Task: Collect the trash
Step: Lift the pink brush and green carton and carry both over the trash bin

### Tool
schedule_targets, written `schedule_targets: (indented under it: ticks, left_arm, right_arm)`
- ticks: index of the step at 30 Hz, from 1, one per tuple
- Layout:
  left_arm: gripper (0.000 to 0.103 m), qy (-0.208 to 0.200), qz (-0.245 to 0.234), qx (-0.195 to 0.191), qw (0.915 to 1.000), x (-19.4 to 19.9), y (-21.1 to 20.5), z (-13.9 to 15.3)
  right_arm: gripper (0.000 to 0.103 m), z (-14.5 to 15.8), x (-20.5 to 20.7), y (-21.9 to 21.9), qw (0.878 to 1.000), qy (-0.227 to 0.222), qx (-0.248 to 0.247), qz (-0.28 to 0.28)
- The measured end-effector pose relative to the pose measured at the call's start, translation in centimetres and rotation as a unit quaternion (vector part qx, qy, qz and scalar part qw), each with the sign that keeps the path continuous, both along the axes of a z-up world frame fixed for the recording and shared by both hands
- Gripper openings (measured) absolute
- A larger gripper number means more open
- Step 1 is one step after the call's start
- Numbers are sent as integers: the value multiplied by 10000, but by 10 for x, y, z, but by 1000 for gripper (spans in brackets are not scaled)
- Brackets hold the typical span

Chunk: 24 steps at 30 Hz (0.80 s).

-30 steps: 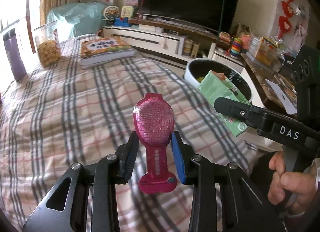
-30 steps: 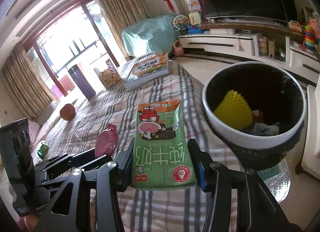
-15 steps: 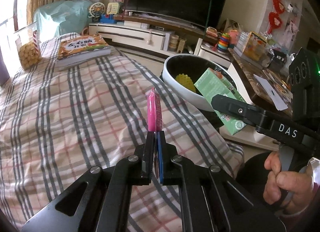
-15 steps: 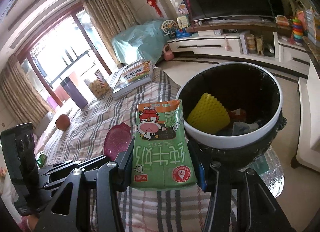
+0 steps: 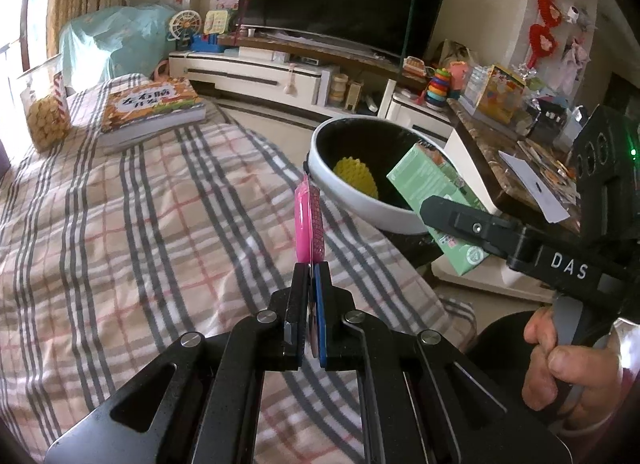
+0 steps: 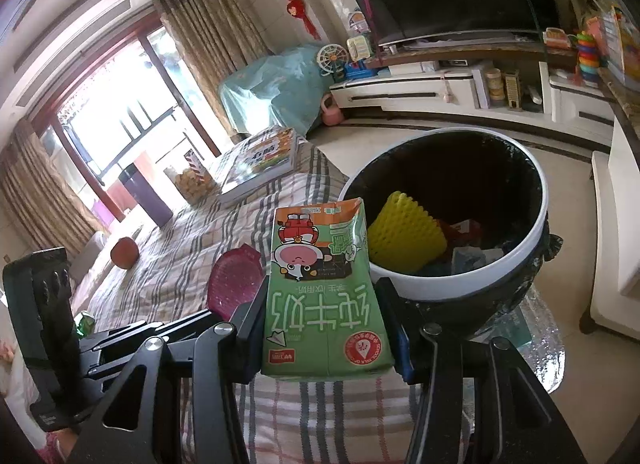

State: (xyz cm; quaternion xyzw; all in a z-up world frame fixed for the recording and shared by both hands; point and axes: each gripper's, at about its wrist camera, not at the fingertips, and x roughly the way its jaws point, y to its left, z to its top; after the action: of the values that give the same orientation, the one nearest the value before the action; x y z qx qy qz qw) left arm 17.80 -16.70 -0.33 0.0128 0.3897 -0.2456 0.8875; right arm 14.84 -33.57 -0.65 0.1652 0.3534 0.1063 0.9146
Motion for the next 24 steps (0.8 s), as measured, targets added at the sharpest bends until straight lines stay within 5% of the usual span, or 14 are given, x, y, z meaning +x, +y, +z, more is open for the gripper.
schedule_targets:
  ticks: [24]
  left_arm:
    - [3, -215, -392, -63, 9990, 15, -43, 21]
  right_arm:
    - [50, 5, 8, -39, 9995, -13, -37, -327]
